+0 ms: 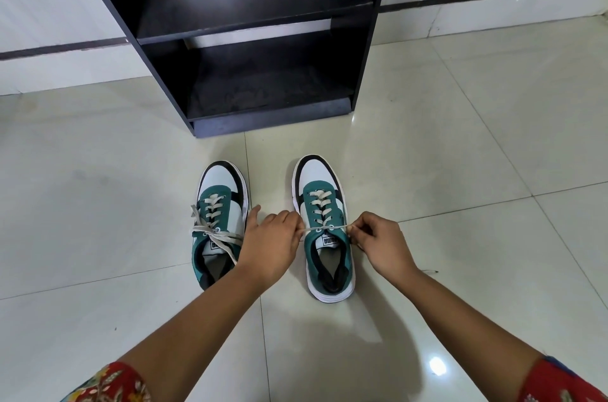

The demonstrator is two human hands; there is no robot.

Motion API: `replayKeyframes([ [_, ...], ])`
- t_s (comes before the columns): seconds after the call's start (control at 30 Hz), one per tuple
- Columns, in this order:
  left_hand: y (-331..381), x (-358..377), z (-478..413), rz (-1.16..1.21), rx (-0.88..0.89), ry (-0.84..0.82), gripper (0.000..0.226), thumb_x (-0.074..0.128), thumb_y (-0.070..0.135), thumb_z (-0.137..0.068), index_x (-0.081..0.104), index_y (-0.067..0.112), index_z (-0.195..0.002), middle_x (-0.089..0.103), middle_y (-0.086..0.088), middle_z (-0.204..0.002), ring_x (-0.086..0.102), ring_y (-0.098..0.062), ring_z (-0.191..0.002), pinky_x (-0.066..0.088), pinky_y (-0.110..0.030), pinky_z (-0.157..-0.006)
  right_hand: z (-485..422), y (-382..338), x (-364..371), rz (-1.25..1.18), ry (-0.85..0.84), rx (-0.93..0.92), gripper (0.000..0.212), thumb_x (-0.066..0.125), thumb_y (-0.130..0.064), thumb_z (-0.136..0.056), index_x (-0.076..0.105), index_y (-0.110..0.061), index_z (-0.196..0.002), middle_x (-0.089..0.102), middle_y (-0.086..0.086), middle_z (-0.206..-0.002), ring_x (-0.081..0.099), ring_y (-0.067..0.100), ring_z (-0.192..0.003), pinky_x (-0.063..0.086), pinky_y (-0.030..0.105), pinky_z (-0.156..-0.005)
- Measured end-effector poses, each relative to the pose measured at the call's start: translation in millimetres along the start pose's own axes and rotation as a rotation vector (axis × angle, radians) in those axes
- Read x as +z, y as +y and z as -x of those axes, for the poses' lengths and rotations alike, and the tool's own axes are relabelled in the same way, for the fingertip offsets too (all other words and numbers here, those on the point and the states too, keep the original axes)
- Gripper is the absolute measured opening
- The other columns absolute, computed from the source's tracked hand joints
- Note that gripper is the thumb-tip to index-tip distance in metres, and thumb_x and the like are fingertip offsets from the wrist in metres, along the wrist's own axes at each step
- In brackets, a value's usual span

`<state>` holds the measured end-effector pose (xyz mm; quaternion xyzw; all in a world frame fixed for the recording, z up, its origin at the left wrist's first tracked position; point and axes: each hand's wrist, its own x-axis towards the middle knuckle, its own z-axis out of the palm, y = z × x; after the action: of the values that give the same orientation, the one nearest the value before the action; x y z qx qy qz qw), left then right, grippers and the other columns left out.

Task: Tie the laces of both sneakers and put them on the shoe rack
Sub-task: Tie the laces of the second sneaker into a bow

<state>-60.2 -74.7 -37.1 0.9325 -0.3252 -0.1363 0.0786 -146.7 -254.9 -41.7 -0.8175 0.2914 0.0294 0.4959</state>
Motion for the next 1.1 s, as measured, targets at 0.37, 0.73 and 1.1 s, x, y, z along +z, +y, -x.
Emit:
replayKeyframes([
  [0.37, -8.1, -4.7, 2.1, 0.104, -0.028, 0.032, 0.026, 0.033, 0.032, -0.098, 0.056, 0.021, -0.093, 0.071, -0.003, -0.082, 0.064, -0.023, -0.084, 0.006, -0.040, -0.113, 0.1, 0.9, -2.4, 0.002, -0.088, -0.026, 0.021, 0.059, -0.023, -0.088, 0.055, -0.017, -0.069, 0.062, 0.003, -0.067, 0.055, 0.020, -0.065, 0.043, 0.033, -0.064],
  [0.73, 6.8, -39.2, -3.9, 1.527, -0.313, -0.037, 0.034, 0.033, 0.023, -0.099, 0.047, 0.014, -0.069, 0.073, 0.002, -0.092, 0.054, -0.019, -0.051, 0.046, -0.025, -0.054, 0.9, -43.8, -8.3, -0.702, -0.187, -0.085, 0.033, 0.037, -0.021, -0.099, 0.047, -0.016, -0.068, 0.072, 0.004, -0.088, 0.066, 0.005, -0.082, 0.044, 0.008, -0.060],
  [1.1, 16.6, -35.7, -6.5, 1.403, -0.188, -0.014, 0.022, 0.037, 0.015, -0.098, 0.057, 0.021, -0.096, 0.046, 0.000, -0.066, 0.030, -0.006, -0.043, 0.025, -0.018, -0.043, -3.7, -46.2, 8.1, -0.693, -0.243, -0.123, 0.026, 0.038, -0.007, -0.098, 0.060, -0.007, -0.111, 0.057, 0.003, -0.075, 0.054, 0.009, -0.066, 0.048, 0.014, -0.067],
])
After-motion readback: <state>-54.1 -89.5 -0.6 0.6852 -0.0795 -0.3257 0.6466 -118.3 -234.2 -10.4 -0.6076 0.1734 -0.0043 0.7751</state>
